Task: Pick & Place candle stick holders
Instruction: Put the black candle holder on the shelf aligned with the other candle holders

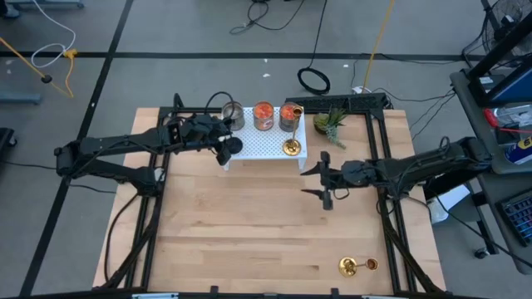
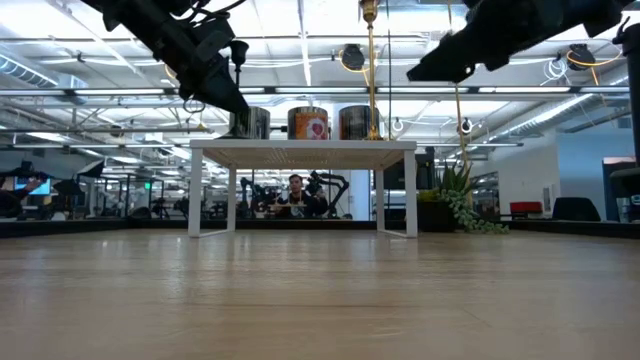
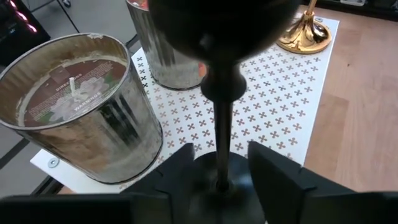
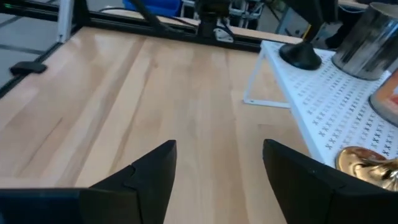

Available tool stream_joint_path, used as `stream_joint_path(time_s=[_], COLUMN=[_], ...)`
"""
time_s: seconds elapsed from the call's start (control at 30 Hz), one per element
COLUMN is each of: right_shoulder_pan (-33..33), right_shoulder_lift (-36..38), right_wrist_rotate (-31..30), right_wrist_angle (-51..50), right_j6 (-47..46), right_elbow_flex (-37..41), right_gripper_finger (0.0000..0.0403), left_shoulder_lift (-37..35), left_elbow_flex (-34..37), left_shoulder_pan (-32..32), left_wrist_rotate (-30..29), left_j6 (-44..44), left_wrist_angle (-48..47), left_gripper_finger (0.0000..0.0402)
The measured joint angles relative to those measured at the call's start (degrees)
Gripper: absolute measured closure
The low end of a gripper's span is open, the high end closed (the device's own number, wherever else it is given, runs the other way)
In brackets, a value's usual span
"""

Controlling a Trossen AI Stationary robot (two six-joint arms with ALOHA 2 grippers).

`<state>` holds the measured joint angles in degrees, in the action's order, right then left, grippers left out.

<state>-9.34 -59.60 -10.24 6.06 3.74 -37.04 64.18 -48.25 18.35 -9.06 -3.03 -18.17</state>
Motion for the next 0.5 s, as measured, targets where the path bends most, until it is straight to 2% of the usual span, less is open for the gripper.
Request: stream_joint_path(time_s=[0.17,0.5], right_shoulder_pan=[-2.0,-5.5], right_shoulder_lift=[4.9,13.8], right_wrist_rotate=[0.0,1.0], right_wrist_angle=[-6.9,-24.3], right_j6=[0.0,-3.2], right_elbow_flex=[0.0,0.0], right_gripper_finger=[0.0163,0.0172], left_shoulder_lift=[-0.2,-4.8], left_elbow_flex=[0.0,0.0], left_shoulder_pan=[-0.3,-3.9], left_wrist_rotate=[0.0,0.1], left_j6=[0.0,0.0], left_wrist_angle=[0.2,-0.1], left_gripper_finger=[0.0212,0.0206])
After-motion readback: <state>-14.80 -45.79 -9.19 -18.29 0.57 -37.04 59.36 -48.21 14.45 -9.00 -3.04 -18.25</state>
